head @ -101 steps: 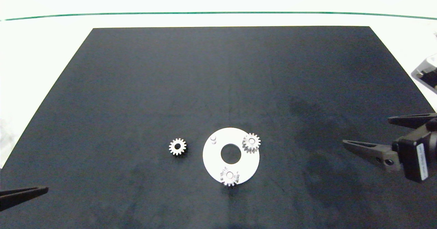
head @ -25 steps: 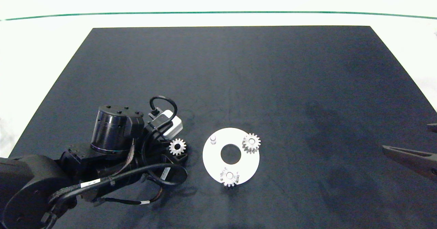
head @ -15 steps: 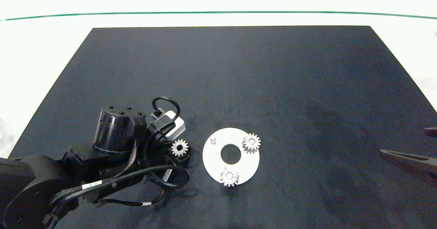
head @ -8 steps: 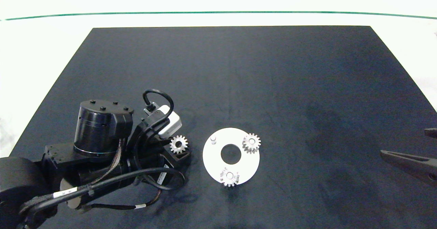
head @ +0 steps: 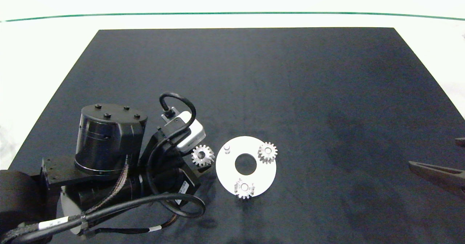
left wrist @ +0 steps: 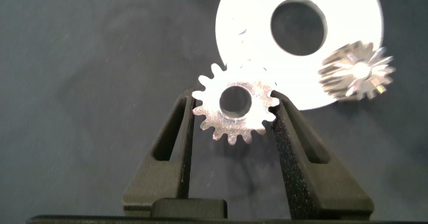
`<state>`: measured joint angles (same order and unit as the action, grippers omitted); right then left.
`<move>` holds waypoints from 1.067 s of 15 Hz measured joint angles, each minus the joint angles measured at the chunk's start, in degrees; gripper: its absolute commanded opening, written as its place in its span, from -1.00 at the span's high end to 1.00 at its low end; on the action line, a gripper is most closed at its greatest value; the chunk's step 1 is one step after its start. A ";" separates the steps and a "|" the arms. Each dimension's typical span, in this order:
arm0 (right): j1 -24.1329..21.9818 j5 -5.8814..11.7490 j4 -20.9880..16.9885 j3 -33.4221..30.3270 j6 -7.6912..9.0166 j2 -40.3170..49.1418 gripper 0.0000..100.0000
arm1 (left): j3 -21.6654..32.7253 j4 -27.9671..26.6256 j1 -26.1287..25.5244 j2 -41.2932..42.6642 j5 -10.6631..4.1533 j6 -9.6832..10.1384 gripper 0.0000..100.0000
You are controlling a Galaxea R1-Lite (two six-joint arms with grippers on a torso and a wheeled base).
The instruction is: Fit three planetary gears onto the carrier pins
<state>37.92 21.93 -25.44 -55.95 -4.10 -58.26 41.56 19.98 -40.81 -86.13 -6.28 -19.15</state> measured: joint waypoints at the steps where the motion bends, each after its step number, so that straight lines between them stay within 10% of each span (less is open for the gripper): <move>1: 0.00 0.00 0.00 0.11 0.00 0.05 -1.00 | 0.45 -0.15 -0.30 -0.45 -0.02 0.00 0.56; 16: 0.02 -0.18 0.00 0.48 0.00 0.32 -1.00 | 10.20 -1.07 -2.21 -9.61 -0.09 0.13 0.56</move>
<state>37.95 21.75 -25.44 -55.48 -4.10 -57.94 51.76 18.91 -43.02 -95.73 -6.36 -19.02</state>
